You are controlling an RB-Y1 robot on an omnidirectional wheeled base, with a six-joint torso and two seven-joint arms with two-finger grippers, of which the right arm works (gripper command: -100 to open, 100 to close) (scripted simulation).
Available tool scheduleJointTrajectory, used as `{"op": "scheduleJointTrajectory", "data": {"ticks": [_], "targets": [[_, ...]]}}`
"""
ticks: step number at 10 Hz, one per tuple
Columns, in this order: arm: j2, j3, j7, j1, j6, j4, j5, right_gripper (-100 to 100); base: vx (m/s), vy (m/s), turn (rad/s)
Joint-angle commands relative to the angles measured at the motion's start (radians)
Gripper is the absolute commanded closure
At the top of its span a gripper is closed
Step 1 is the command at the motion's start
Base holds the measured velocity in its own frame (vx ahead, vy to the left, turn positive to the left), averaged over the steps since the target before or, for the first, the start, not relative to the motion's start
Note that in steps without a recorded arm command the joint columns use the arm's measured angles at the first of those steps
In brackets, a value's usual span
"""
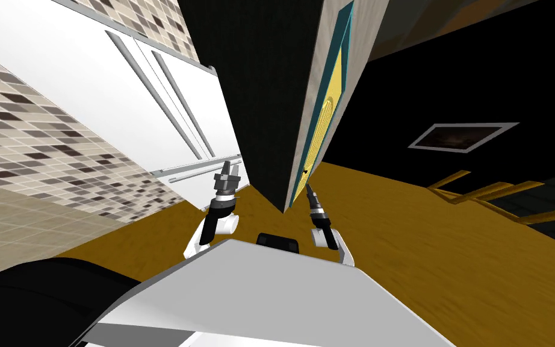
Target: Push the door open
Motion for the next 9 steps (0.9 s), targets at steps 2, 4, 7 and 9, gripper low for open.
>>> {"op": "scheduleJointTrajectory", "data": {"ticks": [2, 4, 7, 9], "targets": [[-0.005, 0.007, 0.045, -0.028, -0.002, 0.052, 0.032, -100, 0.088, -0.202, 0.154], [-0.008, 0.013, 0.075, -0.048, 0.000, 0.087, 0.056, -100, 0.091, -0.182, 0.163], [-0.011, 0.020, 0.116, -0.076, 0.001, 0.133, 0.087, -100, 0.083, -0.187, 0.135], [-0.015, 0.028, 0.156, -0.103, 0.003, 0.180, 0.118, -100, 0.063, -0.176, 0.195]]}}
